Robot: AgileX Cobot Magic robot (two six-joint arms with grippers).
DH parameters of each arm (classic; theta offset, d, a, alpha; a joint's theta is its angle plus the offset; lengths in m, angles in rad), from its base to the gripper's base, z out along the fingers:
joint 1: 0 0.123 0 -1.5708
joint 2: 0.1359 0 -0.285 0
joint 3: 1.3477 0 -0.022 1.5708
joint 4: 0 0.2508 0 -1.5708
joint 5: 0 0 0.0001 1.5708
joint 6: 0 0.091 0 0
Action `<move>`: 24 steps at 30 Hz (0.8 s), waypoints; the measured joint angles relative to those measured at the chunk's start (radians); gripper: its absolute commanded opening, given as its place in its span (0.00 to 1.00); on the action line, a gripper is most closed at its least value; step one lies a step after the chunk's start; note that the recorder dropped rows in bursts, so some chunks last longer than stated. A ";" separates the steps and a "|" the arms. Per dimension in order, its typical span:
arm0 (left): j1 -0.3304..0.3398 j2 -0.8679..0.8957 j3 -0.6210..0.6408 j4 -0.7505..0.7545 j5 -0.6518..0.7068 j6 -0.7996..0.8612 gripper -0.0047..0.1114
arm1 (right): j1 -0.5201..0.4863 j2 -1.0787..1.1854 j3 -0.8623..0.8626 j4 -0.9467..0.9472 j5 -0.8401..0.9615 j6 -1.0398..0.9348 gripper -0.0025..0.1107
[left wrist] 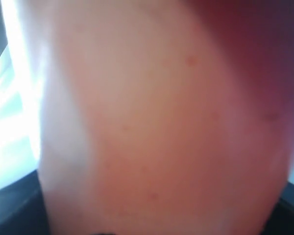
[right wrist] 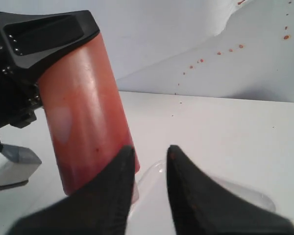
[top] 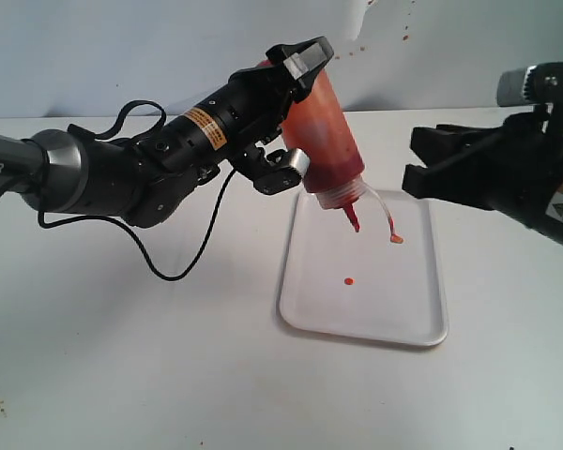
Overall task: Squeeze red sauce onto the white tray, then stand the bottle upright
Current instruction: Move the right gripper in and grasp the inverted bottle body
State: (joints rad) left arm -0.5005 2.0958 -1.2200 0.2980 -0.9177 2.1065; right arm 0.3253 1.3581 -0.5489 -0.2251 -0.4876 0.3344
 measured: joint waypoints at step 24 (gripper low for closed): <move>0.000 0.000 0.000 0.000 -0.002 0.000 0.04 | 0.002 0.186 -0.088 -0.153 -0.064 -0.052 0.95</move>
State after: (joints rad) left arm -0.5005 2.0958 -1.2200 0.2980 -0.9198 2.1065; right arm 0.3277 1.5440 -0.6364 -0.3785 -0.5516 0.2819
